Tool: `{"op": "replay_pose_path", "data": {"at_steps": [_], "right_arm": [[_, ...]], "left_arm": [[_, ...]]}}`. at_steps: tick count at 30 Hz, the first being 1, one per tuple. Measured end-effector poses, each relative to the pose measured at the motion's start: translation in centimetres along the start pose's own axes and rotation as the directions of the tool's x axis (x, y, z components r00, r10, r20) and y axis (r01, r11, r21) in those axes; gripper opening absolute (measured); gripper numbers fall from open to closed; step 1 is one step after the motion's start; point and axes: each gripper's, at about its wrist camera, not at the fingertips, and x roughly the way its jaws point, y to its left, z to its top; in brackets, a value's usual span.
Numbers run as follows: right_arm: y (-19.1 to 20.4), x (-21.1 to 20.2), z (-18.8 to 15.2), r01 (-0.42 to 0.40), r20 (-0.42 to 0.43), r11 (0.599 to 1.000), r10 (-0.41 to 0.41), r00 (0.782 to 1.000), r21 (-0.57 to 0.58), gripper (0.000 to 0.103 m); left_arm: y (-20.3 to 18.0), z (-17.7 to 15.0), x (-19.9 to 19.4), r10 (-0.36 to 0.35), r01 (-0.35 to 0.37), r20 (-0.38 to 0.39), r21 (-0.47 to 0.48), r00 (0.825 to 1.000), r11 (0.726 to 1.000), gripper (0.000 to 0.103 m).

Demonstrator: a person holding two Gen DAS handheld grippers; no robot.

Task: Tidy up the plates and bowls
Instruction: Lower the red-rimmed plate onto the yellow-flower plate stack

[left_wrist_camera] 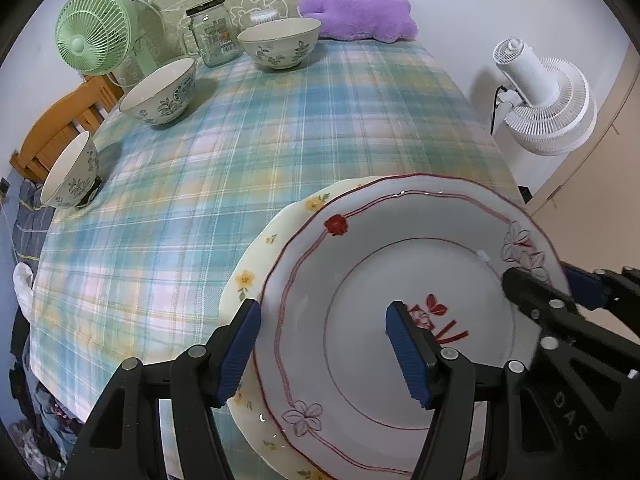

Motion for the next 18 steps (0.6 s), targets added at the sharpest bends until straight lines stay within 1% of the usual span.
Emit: {"op": "replay_pose_path", "data": {"at_steps": [2,9,13,15,18], "right_arm": [[0.2,0.2,0.0,-0.014,-0.006,1.000,0.014,1.000,0.001,0.030],[0.9,0.7,0.3,-0.015,-0.017,1.000,0.015,1.000,-0.005,0.032],[1.5,0.8,0.2,0.008,-0.015,1.000,-0.008,1.000,-0.027,0.036],[1.9,0.9,0.1,0.024,-0.015,0.999,-0.025,1.000,-0.042,0.037],[1.9,0.9,0.0,0.016,-0.013,0.999,-0.017,1.000,-0.042,0.041]], "left_arm": [[0.3,0.0,0.0,-0.001,0.001,0.000,-0.009,1.000,1.000,0.065],[1.2,-0.1,-0.3,-0.022,0.022,0.007,-0.033,1.000,0.999,0.065],[1.4,-0.4,-0.3,-0.007,0.007,-0.001,-0.034,1.000,0.999,0.067],[1.7,-0.5,-0.2,-0.011,0.011,-0.008,-0.042,1.000,0.999,0.067],[2.2,-0.7,-0.2,-0.011,0.010,-0.015,-0.062,1.000,0.998,0.069]]}}
